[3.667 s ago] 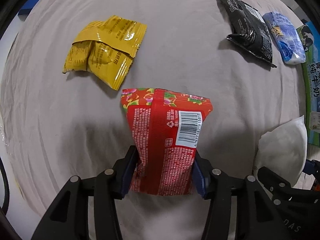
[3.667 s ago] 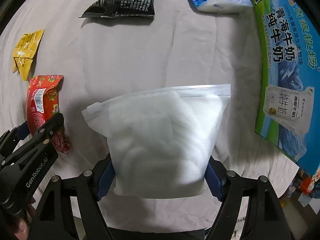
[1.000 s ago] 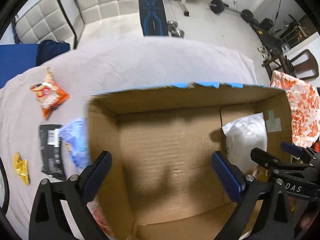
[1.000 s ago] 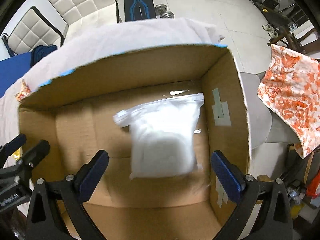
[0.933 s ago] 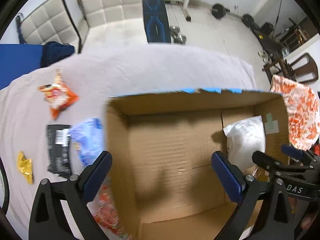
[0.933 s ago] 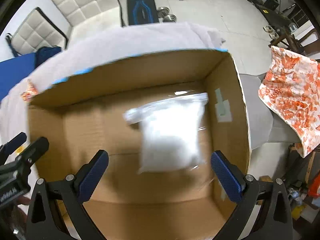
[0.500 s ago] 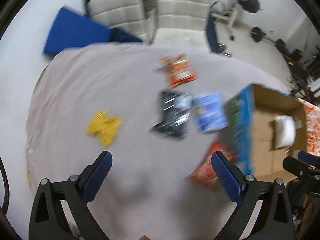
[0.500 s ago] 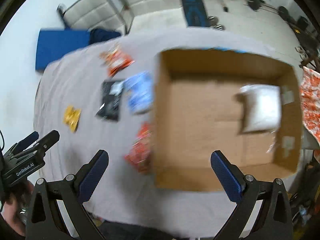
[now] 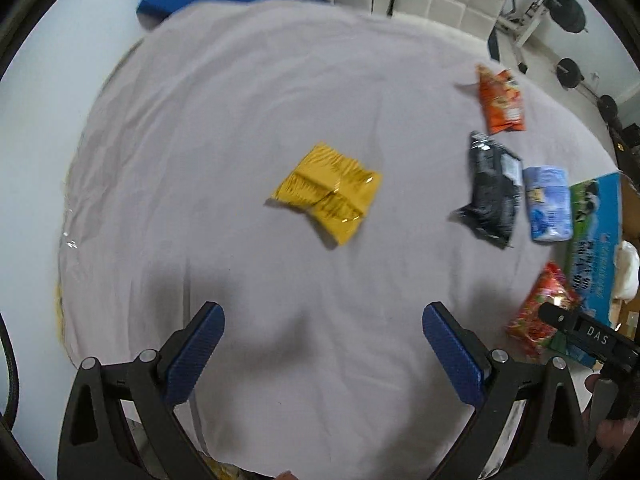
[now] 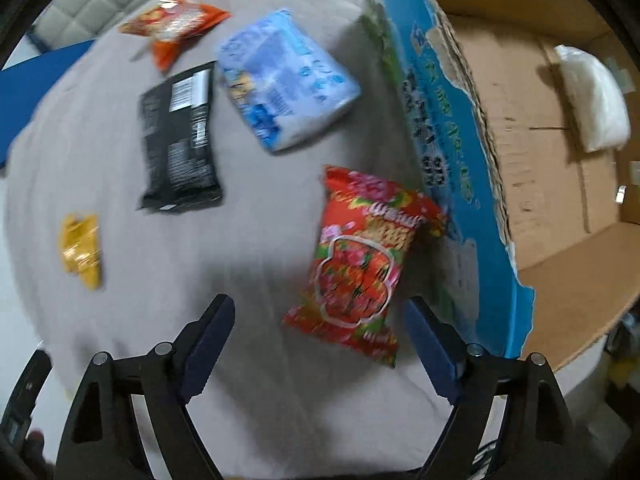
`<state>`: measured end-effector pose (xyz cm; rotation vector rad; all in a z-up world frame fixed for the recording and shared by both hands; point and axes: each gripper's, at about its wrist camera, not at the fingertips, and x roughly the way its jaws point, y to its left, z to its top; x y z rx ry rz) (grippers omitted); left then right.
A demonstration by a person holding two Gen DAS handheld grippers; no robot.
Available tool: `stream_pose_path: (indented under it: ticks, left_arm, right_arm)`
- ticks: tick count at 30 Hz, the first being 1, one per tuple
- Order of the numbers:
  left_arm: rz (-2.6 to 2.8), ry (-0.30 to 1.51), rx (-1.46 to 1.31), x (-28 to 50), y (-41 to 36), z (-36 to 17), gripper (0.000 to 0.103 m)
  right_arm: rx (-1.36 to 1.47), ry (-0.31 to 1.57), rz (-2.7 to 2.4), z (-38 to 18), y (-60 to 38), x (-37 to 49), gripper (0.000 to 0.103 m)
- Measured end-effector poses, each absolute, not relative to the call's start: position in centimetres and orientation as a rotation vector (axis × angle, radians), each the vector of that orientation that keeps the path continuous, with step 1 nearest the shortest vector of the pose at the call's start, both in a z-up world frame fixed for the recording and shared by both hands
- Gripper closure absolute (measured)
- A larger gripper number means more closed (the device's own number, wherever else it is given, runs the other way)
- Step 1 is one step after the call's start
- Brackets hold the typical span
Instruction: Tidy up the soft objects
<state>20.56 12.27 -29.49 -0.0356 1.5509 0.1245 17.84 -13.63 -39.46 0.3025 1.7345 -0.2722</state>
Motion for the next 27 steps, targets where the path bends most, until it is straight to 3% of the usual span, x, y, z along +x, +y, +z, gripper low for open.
stream_pose_path:
  ticks: [7, 9, 13, 15, 17, 20, 24, 27]
  left_arm:
    - [0.112, 1.623, -0.182, 22.4, 15.4, -33.1, 0.001]
    - [0.119, 1.621, -0.159, 23.4, 15.6, -33.7, 0.001]
    - [0.098, 1.629, -0.086, 25.7, 15.4, -35.2, 0.001]
    - [0.088, 1.623, -0.032, 27.0, 15.1, -36.0, 0.001]
    - [0.080, 1.630, 0.025, 28.2, 14.6, -37.0, 0.001]
    - [0.033, 1.672, 0.114, 29.7, 13.5, -39.1, 0.001]
    - [-0.047, 1.743, 0.167, 30.3, 12.3, -41.7, 0.003]
    - [-0.080, 1.742, 0.175, 30.0, 11.7, -42.3, 0.024]
  right_arm:
    - [0.212, 1.739, -0.336, -41.4, -10.9, 18.8, 0.015]
    - [0.243, 1.771, -0.323, -42.4, -10.3, 18.9, 0.025]
    - [0.281, 1.773, -0.317, -43.3, -9.8, 18.6, 0.026]
    - [0.281, 1.779, -0.308, -43.6, -9.5, 18.7, 0.038]
    - [0.317, 1.796, -0.263, -43.8, -8.7, 19.1, 0.040]
    - [0.417, 1.854, -0.118, -44.4, -6.8, 20.0, 0.063]
    - [0.423, 1.831, -0.100, -42.9, -6.7, 18.5, 0.063]
    - [0.416, 1.803, -0.153, -41.7, -7.5, 17.4, 0.053]
